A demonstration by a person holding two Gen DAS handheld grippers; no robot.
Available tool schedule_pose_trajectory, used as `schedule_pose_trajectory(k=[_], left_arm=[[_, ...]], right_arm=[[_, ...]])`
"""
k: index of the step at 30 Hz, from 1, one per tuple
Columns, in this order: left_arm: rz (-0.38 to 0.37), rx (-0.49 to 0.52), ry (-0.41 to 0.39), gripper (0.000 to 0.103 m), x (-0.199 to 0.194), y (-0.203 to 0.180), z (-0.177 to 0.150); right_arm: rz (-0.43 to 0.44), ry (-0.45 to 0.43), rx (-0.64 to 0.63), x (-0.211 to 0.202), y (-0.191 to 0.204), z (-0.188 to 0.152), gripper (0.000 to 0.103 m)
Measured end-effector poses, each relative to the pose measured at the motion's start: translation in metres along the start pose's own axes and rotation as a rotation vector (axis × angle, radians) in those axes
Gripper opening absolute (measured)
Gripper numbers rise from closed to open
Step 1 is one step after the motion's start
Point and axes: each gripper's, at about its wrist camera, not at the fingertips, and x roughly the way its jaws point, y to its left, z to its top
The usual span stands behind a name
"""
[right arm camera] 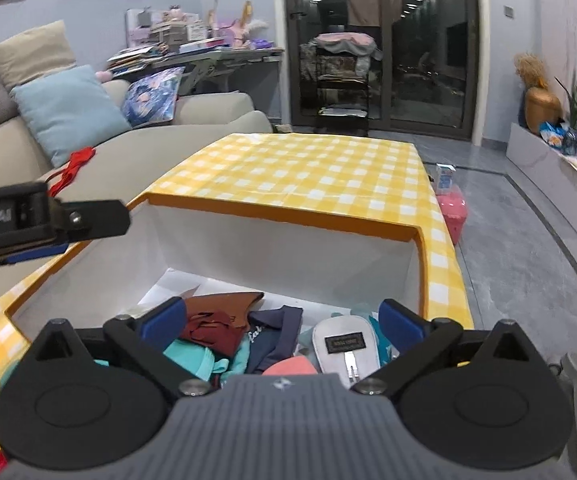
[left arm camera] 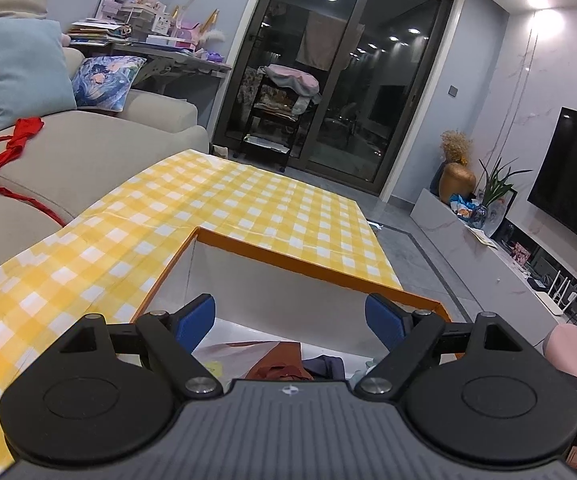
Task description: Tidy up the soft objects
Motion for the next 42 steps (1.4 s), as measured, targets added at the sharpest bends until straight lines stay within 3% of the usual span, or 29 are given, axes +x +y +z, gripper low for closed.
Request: schedule_pose_trajectory(k=[5,9,12,21,27,34,40,42], left_arm=[[-0.012,-0.009,0.010,0.099,0.001,-0.001,-0.001],[-0.031,0.038,0.017,0.099,0.003,-0.010,0.001],[-0.029,0.012,0.048,0.099,0.003,-0.010,0.006],[0.025,0.053,0.062,0.100,-0.031,-0.029,0.027],[-0.036,-0.004,0.138,0.100,-0.057,-0.042,0.048],[-0.019,0.092,0.178,0.100,-0.102,-0.062,0.061],[0.060,0.265,0.090,0.100,-0.157,-0.076,0.049],[0.071,0.289,0.099,0.100,-0.173,-0.076,0.042]], right_arm=[[-0.013,0.010,-0.023,0.001,0.005,0.001,0.100],[-0.007,0.034,0.052,0.000,0.002,0.004,0.100],[0.002,0.042,0.073,-0.007,0.003,0.006,0.100],[-0.018,-0.025,0.020,-0.061,0.011,0.011,0.100],[-0.009,-0.049,0.125,-0.101,0.013,0.010,0.100],[0.023,-0.101,0.144,-0.149,0.035,0.006,0.100],[0.031,-0.099,0.183,-0.197,0.050,-0.020,0.100],[0.029,-0.089,0.217,-0.211,0.052,-0.030,0.100]])
